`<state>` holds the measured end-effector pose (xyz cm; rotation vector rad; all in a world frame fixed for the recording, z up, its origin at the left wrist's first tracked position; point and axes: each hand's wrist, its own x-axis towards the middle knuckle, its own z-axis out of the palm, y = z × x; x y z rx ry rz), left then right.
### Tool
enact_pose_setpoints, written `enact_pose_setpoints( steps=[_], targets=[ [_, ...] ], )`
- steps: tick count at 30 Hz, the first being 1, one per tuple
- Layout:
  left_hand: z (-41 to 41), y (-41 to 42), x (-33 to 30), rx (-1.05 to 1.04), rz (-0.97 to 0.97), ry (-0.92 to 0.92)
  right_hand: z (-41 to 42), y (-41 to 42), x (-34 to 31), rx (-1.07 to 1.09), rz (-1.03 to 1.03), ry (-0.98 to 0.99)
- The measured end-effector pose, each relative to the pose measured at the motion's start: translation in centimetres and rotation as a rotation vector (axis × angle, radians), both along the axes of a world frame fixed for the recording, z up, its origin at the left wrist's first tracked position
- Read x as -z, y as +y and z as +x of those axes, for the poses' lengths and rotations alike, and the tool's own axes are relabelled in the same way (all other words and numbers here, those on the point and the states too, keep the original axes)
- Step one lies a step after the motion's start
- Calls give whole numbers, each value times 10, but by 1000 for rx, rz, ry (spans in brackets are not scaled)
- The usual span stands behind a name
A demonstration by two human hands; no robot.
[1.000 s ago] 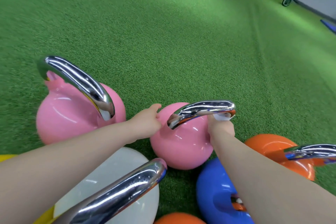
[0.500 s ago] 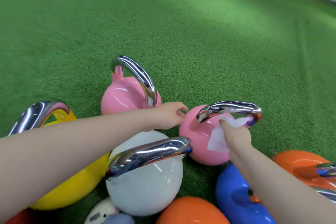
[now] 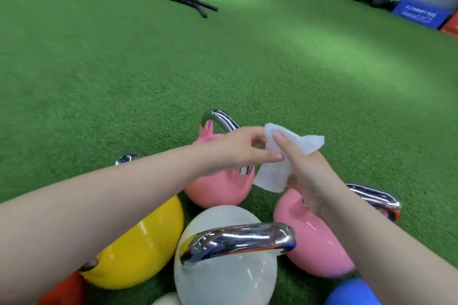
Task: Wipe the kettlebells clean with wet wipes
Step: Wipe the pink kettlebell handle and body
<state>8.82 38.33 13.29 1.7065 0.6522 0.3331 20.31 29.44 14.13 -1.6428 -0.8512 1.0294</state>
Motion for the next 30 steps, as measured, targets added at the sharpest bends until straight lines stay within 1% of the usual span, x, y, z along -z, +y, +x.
enact_pose_setpoints(
  steps=[4,7,10,12,15,17,19,20,21,22,23,24,26,27,29,30],
  targets=[
    [-1,30,-2,-150,-49,-72,-4,31,-3,-76,-8,-32],
    [-5,55,-1,-226,-88,-69,2,48,0,-112,2,-41],
    [-8,75,10,-307,-107,-52,15,64,7,-118,-58,-72],
    [-10,84,19,-355,-105,-16,25,76,16,-107,-97,-108],
    [-12,94,30,-414,-40,110,36,93,29,-55,-142,-143],
    [-13,98,29,-374,79,251,37,102,36,-13,-176,-196],
    [-16,98,27,-332,318,407,36,109,41,47,-193,-243],
    [-17,98,25,-353,488,438,35,110,43,69,-196,-273],
    [-17,97,25,-384,656,389,34,111,45,73,-197,-311],
    [-14,95,24,-381,791,259,32,112,45,66,-199,-349],
    [-7,93,23,-299,873,154,30,112,47,58,-198,-377],
    [0,93,22,-146,936,130,29,112,48,52,-201,-386],
    [17,89,23,213,1023,321,28,109,53,62,-211,-340],
    [25,87,23,336,1069,398,29,106,56,88,-225,-297],
    [35,83,24,453,1168,490,30,98,64,156,-257,-208],
    [40,80,26,482,1218,574,30,93,69,181,-262,-173]
  ],
)
